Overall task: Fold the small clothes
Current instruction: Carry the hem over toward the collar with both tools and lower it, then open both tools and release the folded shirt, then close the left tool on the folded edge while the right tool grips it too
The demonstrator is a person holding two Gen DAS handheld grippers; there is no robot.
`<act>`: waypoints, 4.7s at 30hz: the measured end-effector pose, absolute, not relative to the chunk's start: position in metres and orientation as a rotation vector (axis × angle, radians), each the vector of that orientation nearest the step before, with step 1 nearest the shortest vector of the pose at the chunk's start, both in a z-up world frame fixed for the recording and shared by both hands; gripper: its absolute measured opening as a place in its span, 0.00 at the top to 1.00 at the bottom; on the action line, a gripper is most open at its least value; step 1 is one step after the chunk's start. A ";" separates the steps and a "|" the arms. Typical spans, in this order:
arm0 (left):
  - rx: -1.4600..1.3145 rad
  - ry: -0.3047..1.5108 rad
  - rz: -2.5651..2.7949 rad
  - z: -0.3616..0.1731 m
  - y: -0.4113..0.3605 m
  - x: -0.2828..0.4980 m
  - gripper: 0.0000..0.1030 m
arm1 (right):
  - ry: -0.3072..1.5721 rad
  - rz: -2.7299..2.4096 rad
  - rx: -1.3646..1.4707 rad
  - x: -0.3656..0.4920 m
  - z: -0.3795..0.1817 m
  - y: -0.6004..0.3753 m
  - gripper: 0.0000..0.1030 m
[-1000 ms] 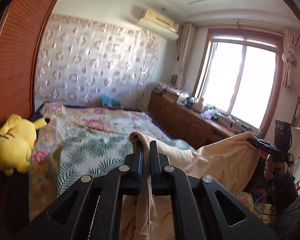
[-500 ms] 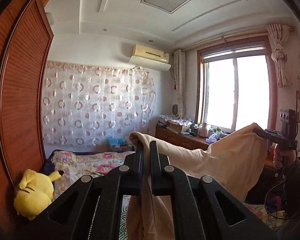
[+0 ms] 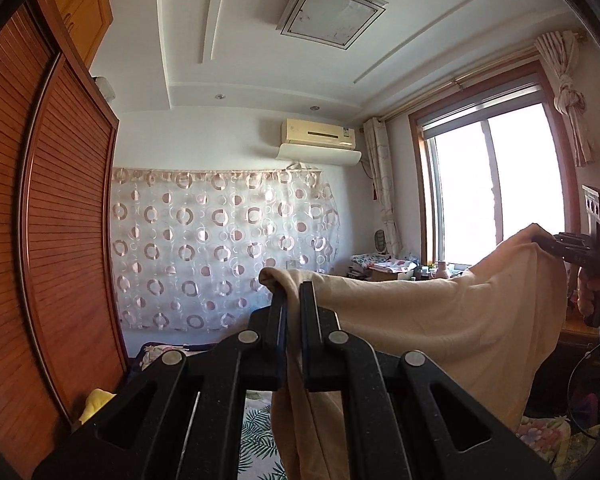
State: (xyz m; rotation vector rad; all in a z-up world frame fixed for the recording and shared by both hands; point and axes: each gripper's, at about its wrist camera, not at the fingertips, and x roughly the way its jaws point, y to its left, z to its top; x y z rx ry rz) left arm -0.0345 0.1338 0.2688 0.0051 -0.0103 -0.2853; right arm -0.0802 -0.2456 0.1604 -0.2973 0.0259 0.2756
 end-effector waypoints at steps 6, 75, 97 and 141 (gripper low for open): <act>0.018 0.098 -0.218 0.224 0.127 0.038 0.94 | 0.115 0.227 -0.322 -0.015 0.129 -0.232 0.91; 0.086 0.938 -0.245 -0.105 0.054 0.293 0.21 | 0.783 0.214 0.014 0.211 -0.022 -0.271 0.55; 0.104 0.918 -0.257 -0.112 0.048 0.290 0.08 | 0.807 0.195 -0.045 0.252 -0.042 -0.242 0.55; 0.072 0.908 -0.249 -0.105 0.057 0.297 0.90 | 0.809 0.203 -0.054 0.256 -0.042 -0.244 0.55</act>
